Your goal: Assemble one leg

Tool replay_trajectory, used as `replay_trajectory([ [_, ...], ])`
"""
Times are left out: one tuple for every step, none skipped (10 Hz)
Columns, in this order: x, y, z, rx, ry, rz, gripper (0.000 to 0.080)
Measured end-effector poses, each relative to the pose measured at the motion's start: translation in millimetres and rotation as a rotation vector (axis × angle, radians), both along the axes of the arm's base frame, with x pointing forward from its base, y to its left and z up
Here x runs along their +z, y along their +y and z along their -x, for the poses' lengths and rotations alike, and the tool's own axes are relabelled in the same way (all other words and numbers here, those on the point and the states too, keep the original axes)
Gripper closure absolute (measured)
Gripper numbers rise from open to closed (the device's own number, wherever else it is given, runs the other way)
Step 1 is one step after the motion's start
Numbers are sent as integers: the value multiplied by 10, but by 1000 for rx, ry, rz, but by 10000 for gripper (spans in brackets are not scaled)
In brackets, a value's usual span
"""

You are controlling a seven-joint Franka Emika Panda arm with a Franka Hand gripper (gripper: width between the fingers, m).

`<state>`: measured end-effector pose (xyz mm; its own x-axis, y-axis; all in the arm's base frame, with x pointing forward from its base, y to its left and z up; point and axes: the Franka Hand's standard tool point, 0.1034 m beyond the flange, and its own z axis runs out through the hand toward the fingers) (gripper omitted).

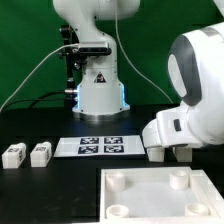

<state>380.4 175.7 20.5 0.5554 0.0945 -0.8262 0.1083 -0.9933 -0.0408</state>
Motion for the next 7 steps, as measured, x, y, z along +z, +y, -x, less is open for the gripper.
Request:
replay_trajectory([
  [-58, 11, 34, 4, -7, -3, 151],
  [-93, -11, 67, 12, -8, -15, 151],
  [-106, -43, 70, 15, -6, -23, 151],
  [-107, -61, 62, 13, -7, -23, 151],
  [-106, -65, 57, 12, -7, -24, 151],
  [-103, -59, 46, 12, -9, -24, 151],
  [-104, -58, 48, 12, -9, -24, 151],
])
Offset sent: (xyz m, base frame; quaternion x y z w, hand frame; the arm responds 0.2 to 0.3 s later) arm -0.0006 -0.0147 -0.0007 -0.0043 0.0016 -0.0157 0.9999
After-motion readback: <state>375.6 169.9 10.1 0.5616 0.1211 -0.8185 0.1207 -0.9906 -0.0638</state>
